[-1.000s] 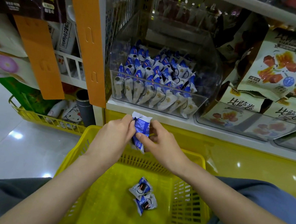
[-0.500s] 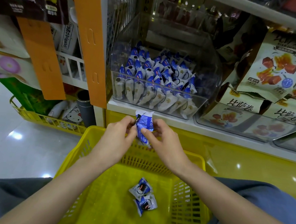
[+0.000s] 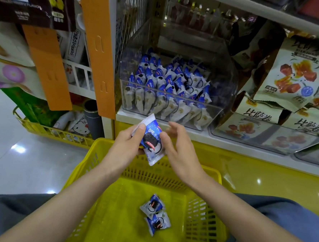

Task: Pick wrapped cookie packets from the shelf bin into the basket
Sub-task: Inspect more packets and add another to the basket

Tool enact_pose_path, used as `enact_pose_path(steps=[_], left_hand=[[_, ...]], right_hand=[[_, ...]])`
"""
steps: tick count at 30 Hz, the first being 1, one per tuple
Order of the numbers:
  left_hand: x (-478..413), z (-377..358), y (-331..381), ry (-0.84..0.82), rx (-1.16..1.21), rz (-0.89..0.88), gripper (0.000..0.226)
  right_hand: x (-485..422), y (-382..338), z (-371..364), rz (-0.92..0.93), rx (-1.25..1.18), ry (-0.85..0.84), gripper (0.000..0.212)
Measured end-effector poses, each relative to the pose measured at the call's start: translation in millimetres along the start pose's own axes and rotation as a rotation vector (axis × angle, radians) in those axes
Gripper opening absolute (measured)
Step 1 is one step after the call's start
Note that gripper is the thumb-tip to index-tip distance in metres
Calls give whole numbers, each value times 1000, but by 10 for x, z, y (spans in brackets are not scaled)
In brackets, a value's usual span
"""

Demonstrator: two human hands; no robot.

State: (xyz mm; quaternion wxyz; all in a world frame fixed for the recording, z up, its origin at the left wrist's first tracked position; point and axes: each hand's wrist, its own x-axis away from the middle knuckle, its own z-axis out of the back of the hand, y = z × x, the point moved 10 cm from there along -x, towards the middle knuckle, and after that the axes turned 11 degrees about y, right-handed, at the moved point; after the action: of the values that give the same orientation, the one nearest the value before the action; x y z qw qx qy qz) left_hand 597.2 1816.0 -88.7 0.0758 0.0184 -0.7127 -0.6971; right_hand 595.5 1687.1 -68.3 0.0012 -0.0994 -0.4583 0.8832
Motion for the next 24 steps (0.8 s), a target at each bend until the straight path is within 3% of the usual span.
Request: enact_pose_path(steps=[3,5,9,12,18,21,24], left_hand=[[-15,60,39,46,-50,-26,34],[-37,109,50,76,-70,0,35],[-71,130,-33,63,40,181,31],[-54,133,-27,62,78,206,29],[-54,170,151,62,52,93,25],[-35,164,311,36,40,-3,10],[-26,139,539,13,-89,-175,9]], right_hand=[[7,61,-160,-195,-253,-187,10],[27,26,-196,-204,-323,-234,6],[8,-123,-73,-6,-217,-159,11],[27,-249,9,145,-55,-87,6],[83,-189,-112,-98,-277,-219,28],[92,-182,-80,-175,-393,-217,26],[65,-204,-16,-229,-479,-208,24]])
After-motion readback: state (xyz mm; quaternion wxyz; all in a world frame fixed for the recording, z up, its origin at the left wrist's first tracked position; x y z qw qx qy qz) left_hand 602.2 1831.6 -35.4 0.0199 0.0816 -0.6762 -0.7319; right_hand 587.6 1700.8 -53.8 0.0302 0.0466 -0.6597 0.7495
